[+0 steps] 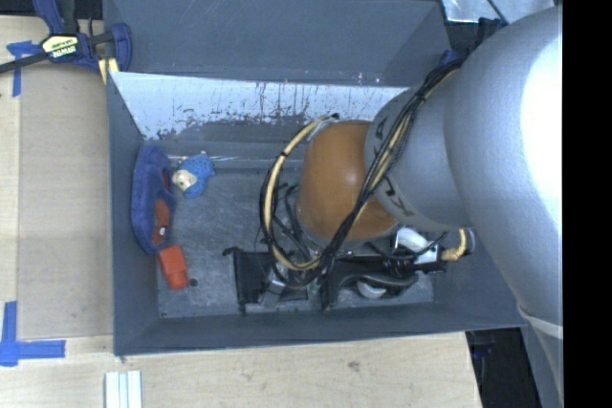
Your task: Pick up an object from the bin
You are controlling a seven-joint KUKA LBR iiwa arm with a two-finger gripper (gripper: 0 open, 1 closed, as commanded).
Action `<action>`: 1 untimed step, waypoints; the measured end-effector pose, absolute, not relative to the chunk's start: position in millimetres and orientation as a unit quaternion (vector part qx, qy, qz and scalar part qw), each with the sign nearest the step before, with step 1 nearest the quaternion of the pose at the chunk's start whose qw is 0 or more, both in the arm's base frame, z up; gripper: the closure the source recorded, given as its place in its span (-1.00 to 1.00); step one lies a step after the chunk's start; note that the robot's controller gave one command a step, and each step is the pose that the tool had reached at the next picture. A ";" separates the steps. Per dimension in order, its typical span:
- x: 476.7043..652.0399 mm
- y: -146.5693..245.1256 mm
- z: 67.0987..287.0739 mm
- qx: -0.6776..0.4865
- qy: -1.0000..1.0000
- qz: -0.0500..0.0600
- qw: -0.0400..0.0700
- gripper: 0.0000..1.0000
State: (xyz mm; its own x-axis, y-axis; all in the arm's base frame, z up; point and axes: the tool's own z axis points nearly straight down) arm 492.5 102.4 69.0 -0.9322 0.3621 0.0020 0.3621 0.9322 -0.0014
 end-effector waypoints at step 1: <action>492.9 101.9 68.9 -0.185 -0.983 0.000 0.001 -1.00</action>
Offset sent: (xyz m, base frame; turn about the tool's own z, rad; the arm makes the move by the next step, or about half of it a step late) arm 0.0000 0.0000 0.0000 0.0000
